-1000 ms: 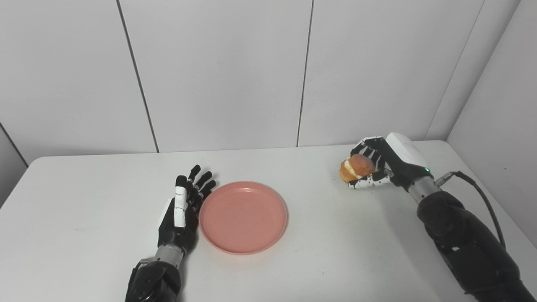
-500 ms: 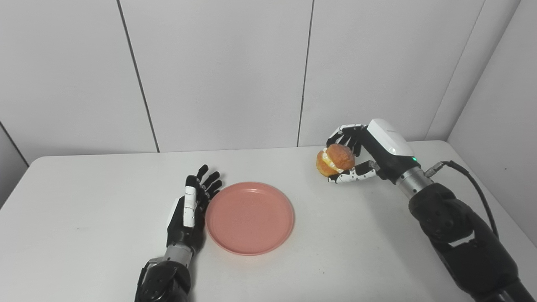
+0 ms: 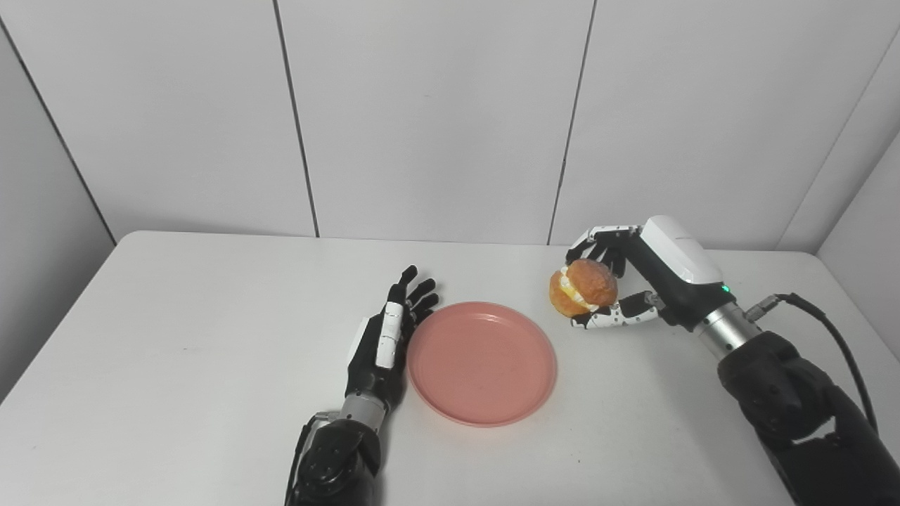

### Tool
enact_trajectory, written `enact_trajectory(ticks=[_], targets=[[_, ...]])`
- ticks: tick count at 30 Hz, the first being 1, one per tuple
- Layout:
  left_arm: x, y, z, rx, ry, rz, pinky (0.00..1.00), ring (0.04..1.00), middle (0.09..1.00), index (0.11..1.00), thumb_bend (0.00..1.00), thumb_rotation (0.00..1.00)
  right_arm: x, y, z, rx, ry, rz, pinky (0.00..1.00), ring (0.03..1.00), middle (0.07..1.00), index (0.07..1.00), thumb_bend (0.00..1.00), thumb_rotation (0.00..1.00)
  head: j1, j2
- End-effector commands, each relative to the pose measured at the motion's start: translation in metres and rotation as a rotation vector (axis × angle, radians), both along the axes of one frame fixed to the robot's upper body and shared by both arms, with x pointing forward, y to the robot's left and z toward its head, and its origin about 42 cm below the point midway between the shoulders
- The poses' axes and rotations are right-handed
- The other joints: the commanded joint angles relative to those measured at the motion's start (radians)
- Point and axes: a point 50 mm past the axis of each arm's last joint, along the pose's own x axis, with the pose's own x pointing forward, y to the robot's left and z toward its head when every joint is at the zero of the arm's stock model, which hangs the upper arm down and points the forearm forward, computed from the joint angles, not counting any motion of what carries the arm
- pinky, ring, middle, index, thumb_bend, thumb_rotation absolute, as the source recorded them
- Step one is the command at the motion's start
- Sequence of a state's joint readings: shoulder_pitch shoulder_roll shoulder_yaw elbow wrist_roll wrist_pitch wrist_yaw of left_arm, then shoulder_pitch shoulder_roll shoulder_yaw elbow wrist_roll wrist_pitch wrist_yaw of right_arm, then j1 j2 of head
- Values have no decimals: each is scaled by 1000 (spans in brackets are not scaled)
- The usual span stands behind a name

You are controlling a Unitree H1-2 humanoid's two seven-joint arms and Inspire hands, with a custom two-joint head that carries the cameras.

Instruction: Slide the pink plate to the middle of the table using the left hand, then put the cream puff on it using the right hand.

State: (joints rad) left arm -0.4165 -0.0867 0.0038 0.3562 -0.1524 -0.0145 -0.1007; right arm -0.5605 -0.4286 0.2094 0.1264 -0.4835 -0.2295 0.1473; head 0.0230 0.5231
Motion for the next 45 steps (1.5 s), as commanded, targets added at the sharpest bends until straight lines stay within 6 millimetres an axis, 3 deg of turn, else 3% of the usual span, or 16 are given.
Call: enact_trajectory(ticks=[1,7,16,28,34,45], targets=[[-1,-11,-4,0,28,-12,929,901,905,948,869,960,5,10,29,9,-104,62,369,418,455,510,524,0,14,1],[0,-16,-5,6,15,-8,918,897,907,941,857,972,12,31,24,-11,-88,120,390,429,461,511,524,0,50,-3],[0,-12,-6,10,11,0,890,890,903,932,872,974,18,54,11,-25,-37,144,413,447,466,509,525,0,31,-8],[0,-11,-4,12,11,-2,897,882,905,937,852,977,26,74,-4,-73,13,158,382,433,465,504,524,0,21,-2],[-1,-11,-3,16,10,-5,900,871,906,939,851,977,30,85,-14,-200,15,217,352,417,463,505,524,0,23,3],[-2,-9,-3,15,29,-7,895,866,905,946,845,983,40,104,-12,-282,36,262,351,424,478,490,525,0,10,8]])
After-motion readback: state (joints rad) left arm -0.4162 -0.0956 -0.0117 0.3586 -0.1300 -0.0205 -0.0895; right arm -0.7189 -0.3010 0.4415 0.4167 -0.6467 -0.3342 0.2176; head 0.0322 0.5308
